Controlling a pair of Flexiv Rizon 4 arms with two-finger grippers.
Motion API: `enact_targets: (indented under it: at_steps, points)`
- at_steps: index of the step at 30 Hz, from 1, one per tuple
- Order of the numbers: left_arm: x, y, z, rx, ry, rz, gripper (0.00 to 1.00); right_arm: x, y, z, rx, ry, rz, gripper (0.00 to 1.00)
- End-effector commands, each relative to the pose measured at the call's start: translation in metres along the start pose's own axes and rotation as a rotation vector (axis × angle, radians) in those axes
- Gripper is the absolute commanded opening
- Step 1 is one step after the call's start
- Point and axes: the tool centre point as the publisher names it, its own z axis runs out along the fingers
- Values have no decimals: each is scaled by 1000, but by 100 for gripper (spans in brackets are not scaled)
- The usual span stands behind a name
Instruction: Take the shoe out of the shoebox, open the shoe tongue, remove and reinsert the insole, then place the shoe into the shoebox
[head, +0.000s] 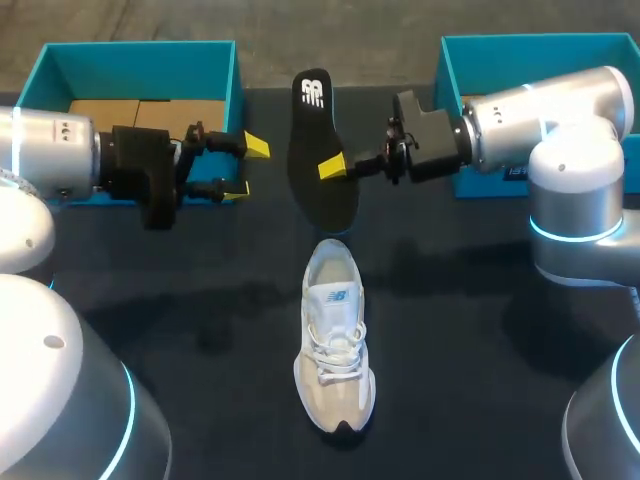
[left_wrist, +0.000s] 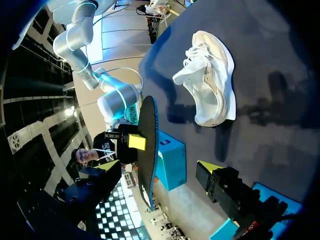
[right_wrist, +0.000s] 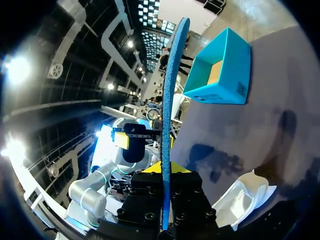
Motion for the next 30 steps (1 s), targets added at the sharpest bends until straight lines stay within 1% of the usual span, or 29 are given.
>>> enact_targets:
  at_steps: [1, 2, 3, 4, 6, 9, 11, 13, 14, 18, 20, 24, 26, 28, 30]
  points:
    - [-1, -1, 0, -1, 3, 0, 100, 0, -1, 1, -2, -1, -1, 0]
    - [-1, -1, 0, -1, 3, 0, 100, 0, -1, 1, -2, -1, -1, 0]
    - [-3, -5, -2, -55, 41, -6, 100, 0, 0, -1, -4, -8, -4, 0]
    - [-5, -9, -6, -80, 68, -45, 100, 0, 1, -5, -9, -2, -10, 0]
    - [-6, -14, -9, -114, 153, -83, 100, -2, 1, -12, -16, 13, -35, 0]
    - [-5, -17, -16, -159, 216, -148, 100, -4, -1, -18, -28, 21, -60, 0]
    - [-2, -16, -21, -174, 243, -203, 100, -7, -1, -21, -18, 29, -70, 0]
    - [2, -12, -26, -166, 265, -291, 100, -9, -2, -24, -22, 9, -77, 0]
    - [5, -11, -27, -161, 274, -315, 100, -11, -3, -25, -14, 15, -78, 0]
    - [13, -10, -32, -124, 295, -397, 100, -18, -6, -30, -24, 12, -79, 0]
    - [19, -10, -32, -122, 333, -427, 100, -20, -8, -31, -27, 17, -84, 0]
    - [30, -8, -35, -126, 353, -504, 100, -26, -12, -31, -51, 10, -96, 0]
    - [40, -8, -37, -108, 383, -583, 100, -30, -15, -30, -66, 13, -117, 0]
    - [50, -7, -38, -69, 427, -687, 100, -32, -17, -29, -81, 13, -134, 0]
    - [62, -4, -38, -30, 444, -790, 100, -34, -18, -28, -98, -5, -142, 0]
